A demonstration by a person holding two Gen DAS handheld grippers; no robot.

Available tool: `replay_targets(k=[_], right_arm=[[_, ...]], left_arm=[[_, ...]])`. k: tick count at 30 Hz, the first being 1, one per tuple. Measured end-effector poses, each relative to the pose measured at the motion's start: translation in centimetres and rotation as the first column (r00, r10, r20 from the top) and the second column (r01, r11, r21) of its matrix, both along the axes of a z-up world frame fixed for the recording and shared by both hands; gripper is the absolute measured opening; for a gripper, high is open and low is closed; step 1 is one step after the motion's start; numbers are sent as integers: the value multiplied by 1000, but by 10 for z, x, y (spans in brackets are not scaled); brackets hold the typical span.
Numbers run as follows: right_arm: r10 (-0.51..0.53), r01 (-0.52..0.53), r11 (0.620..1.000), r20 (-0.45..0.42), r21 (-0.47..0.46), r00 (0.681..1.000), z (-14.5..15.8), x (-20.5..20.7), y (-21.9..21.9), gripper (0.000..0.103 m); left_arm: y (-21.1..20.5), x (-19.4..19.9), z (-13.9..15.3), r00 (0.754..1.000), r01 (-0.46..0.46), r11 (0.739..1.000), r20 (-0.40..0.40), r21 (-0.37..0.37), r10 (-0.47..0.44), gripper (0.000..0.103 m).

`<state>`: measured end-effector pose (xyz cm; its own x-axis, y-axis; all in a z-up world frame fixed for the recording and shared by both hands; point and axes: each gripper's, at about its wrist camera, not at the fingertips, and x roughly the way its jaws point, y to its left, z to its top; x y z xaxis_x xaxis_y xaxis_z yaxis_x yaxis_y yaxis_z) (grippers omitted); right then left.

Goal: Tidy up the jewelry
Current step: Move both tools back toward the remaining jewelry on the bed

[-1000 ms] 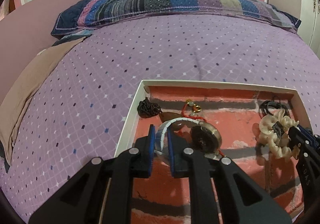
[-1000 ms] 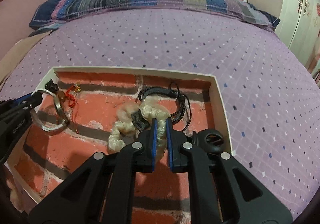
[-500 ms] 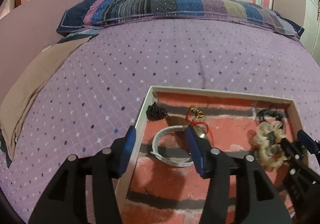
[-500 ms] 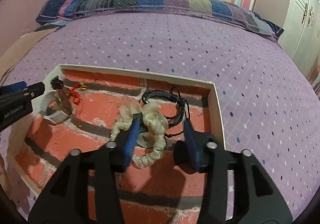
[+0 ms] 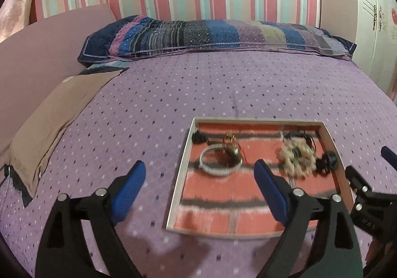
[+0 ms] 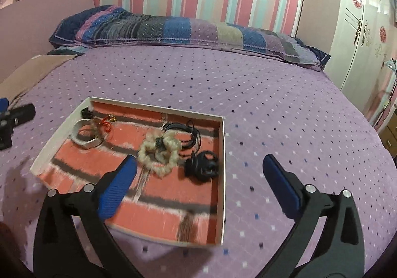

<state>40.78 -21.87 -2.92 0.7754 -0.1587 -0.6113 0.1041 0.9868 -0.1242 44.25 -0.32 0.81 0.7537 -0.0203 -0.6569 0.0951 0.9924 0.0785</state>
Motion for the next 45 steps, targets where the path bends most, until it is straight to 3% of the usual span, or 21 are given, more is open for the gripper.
replay_targets(k=[15,27,34,45], right_arm=[[33,-33,999,21,23,999,-3,-118,20,99],[16,-17,999,16,35,1000,-25,-196,29,99],[27,-30,998,39,61,999,-33,-234,38,99],[-3,2,996,15,87,1000,-50,-244,41,99]], left_arm=[[45,-137,-16,999,3,1000,49,-9,-3,93],[89,-210,-34,997,-29,1000,69,2,29,93],[110,-229,-43,997,-45,999,58,-29,47,93],[126,-233,-67,998,-64,998,29,-22,64,93]])
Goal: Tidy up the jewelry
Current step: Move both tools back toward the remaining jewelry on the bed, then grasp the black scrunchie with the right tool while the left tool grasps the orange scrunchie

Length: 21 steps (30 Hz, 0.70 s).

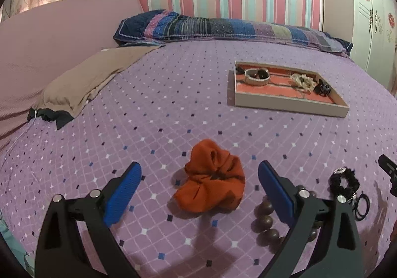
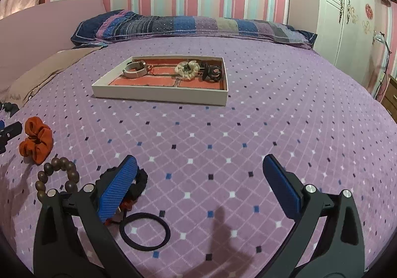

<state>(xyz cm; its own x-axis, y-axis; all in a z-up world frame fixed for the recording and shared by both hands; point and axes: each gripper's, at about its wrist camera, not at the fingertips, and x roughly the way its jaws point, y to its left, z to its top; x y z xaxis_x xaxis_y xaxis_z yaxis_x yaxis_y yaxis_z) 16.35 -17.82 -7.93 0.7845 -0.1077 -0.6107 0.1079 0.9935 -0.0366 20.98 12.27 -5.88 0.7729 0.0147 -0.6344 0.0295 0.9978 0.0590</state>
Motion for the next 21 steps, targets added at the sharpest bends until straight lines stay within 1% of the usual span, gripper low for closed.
replay_targets(k=[6,14,21], right_arm=[[0,0,1000,1,2,1000,-5,-6,5,99],[-3,3,1000,-2,5,1000,-9,-5,9,98],[-5,5,999,-17,32,1000,-17,-2,11,98]], left_arm=[[10,4,-8,1000,2,1000,-16,-17,-2,93],[13,11,-11,1000,14,999,-16,-33,-15,93],[18,21,-21,999,21,998,-38,-61,-23,93]])
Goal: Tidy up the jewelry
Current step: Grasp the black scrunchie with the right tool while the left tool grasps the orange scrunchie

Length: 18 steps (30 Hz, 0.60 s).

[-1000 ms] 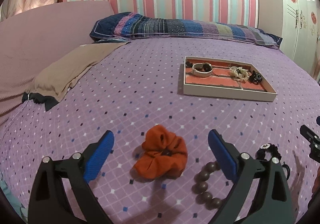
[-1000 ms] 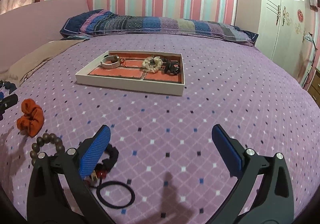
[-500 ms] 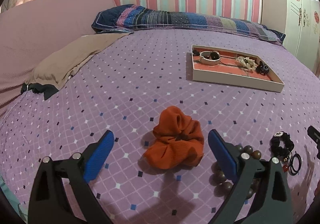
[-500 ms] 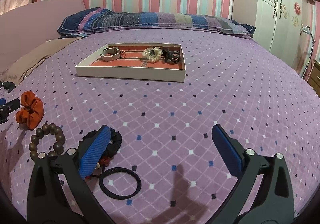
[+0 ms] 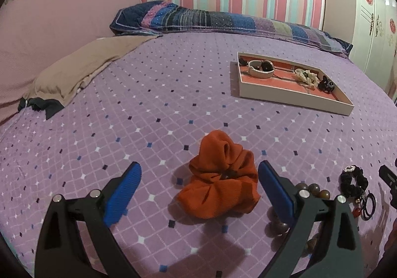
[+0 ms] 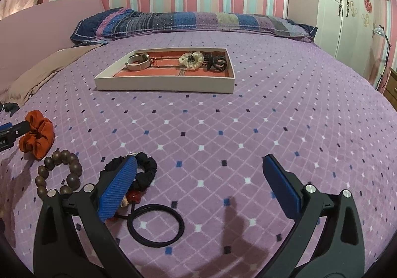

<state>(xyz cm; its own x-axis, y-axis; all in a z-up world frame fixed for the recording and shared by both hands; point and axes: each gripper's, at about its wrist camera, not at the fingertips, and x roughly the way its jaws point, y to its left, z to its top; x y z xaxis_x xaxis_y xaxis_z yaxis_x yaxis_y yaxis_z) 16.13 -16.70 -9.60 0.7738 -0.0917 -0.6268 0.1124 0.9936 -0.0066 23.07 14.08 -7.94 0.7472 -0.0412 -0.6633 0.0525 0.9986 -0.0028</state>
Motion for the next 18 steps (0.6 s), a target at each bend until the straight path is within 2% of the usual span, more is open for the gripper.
replay_targets(k=[7,15,17,18], right_arm=[[24,-24,1000,-21,-10,1000,-11,8,17,98],[32,-33,999,-75,-11,997,-28,23,23,84],[38,-39,999,-80,-4,996,-29,25,23,78],[43,-43,999,-84,-2,996,-30,26,24,76]], left_arm=[[1,10,-12,1000,11,1000,-24,7,-11,93],[0,21,-19,999,36,999,-32,10,-36,92],[0,21,-21,999,42,999,-31,11,-42,88],[-1,22,-23,998,49,999,-35,8,-49,80]])
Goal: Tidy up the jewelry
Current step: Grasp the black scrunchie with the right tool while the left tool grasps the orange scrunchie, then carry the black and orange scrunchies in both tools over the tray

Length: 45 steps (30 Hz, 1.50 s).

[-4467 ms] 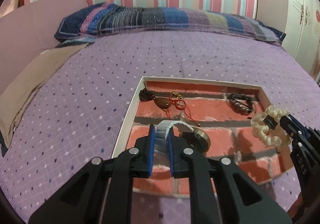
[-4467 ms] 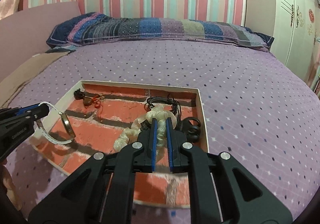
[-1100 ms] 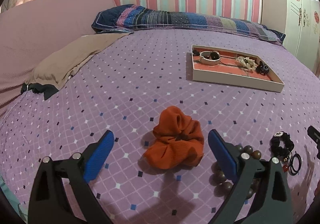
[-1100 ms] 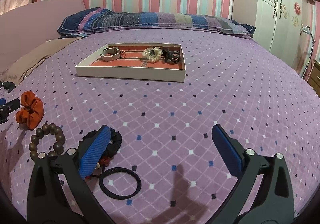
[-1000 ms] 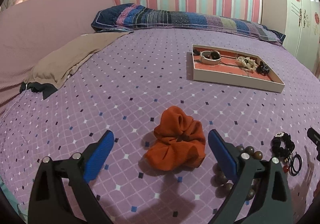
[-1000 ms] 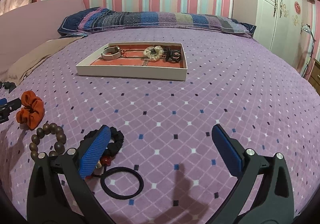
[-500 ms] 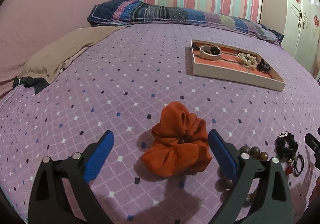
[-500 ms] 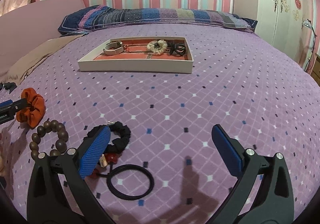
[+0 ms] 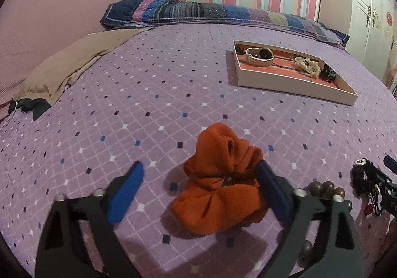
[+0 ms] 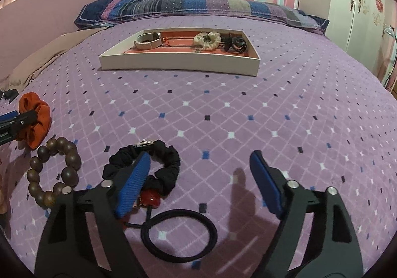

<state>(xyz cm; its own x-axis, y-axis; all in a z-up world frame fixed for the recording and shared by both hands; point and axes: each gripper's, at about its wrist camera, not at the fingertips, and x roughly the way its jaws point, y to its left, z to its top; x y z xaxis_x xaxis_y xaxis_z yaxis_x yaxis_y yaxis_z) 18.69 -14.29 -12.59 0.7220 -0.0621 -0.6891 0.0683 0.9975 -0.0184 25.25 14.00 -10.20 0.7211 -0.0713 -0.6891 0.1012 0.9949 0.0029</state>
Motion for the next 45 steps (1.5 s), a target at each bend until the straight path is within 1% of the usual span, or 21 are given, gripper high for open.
replay_targets(k=[1,2,5,6,7,8,12,16,17,18,20,21,27,34,40,45], right_arm=[[4,-4,1000,-3,1,1000,-1,1,1,72],[7,-7,1000,-6,4,1000,-2,1,1,67],[19,-19,1000,-26,21,999,-5,5,2,58],[21,-20,999,-28,26,999,-6,5,3,58],[23,-22,999,-28,28,999,-6,5,3,56],[26,-26,999,-29,29,999,-6,6,2,52],[43,-42,998,-33,43,999,-7,8,6,44],[56,-54,997,-33,56,998,-7,8,8,36],[61,-59,996,-33,60,998,-7,8,8,31],[65,-63,996,-31,69,997,-6,8,8,29],[73,-70,995,-29,68,997,-6,8,9,20],[75,-74,995,-26,62,997,-6,8,11,18],[63,-62,997,-16,56,998,-4,8,10,14],[24,-24,1000,0,19,1000,-2,10,7,12],[-4,5,1000,36,-16,999,9,19,4,12],[-23,24,1000,57,-18,998,19,33,-6,12]], left_arm=[[0,1,-1,1000,9,1000,-7,-8,-9,74],[0,2,-2,1000,17,1000,-15,-17,-17,72],[-4,1,-3,1000,23,1000,-6,-1,-23,72],[-5,1,-3,1000,28,1000,-3,2,-28,65],[-6,1,-4,999,41,999,-6,-4,-41,54],[-7,1,-4,998,55,998,-14,-17,-55,50],[-10,2,-5,998,61,998,-8,-9,-61,45],[-9,5,-5,998,64,998,-10,-30,-64,38],[-8,5,-4,998,62,997,-11,-36,-63,37],[-8,6,-4,998,61,997,-13,-43,-61,36],[-8,7,-3,998,61,997,-13,-43,-61,34],[-9,7,-3,998,61,997,-11,-39,-62,33],[-11,6,-1,998,61,998,-4,-30,-61,30],[-12,9,2,999,54,998,0,-26,-54,26],[-17,15,11,998,54,998,14,-23,-53,25],[-29,24,25,997,65,998,38,-23,-64,25]])
